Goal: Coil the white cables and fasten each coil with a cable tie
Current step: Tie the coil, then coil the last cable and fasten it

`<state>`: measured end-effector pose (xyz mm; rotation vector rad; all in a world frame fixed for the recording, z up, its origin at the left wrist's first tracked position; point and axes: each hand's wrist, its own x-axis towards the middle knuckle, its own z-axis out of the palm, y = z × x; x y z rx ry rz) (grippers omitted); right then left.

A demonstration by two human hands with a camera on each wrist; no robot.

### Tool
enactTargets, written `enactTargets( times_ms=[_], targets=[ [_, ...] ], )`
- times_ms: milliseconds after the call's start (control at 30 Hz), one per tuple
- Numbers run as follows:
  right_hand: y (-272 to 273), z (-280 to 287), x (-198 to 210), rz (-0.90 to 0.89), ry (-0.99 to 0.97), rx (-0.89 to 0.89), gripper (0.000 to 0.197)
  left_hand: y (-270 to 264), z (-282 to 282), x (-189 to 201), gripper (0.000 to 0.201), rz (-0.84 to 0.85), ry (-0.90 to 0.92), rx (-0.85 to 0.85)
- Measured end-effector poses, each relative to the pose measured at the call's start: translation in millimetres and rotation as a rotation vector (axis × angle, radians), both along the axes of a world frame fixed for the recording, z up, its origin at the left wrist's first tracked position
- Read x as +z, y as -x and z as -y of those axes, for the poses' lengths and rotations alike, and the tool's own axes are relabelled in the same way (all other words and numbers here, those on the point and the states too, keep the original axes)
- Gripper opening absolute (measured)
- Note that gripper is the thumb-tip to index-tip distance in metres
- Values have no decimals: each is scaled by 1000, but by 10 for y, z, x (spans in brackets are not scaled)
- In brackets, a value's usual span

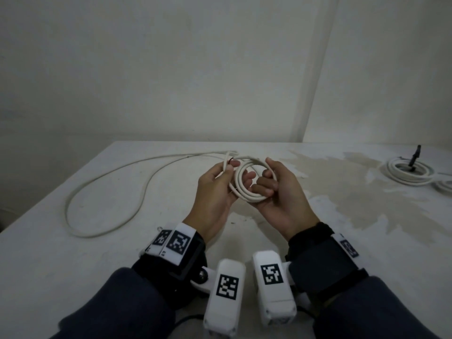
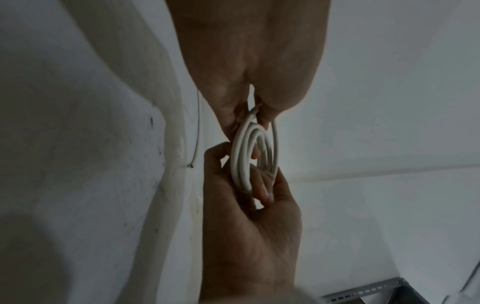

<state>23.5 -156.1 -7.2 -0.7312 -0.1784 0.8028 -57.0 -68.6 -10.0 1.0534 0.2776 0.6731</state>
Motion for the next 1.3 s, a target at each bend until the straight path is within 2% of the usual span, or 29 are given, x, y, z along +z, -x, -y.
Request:
enactTargets(
  times_ms=[100,200,300,433,600,733,833,933,1033,1133,1200,1300],
  targets=[
    [7,11,1,-4,30,-47,36,-4,18,4,20,-66,-120,30],
    [-1,27,8,8,53,-114,41,-17,18,5,20,-115,-160,37],
    [-15,42,8,-7,20,-142,38,-15,15,-12,25,-111,-88,13],
    [15,23,14,-8,-29,-103,34,-3,3,-4,24,-6,93,0],
    [-27,9,4,-1,41,-97,36,10,-16,14,28,35,49,-92],
    [-48,26,-25,28,56,-121,36,3,-24,-1,26,-13,26,-177],
    [-48,31,-27,56,81,-170,32,8,-7,-14,29,-60,-60,-178],
    [-66,28,-30,165,173,-231,21,11,9,-28,33,-100,-220,-134],
    [-89,-10,-70,279,238,-263,25,0,13,-36,31,-159,-362,-97],
    [-88,-24,-85,312,256,-249,25,8,29,-19,26,-203,-476,-67],
    [-86,-12,-78,308,263,-238,22,23,28,-11,28,-173,-421,-89],
    [-69,12,-49,316,251,-229,17,44,24,-1,25,-59,-149,-171]
  ],
)
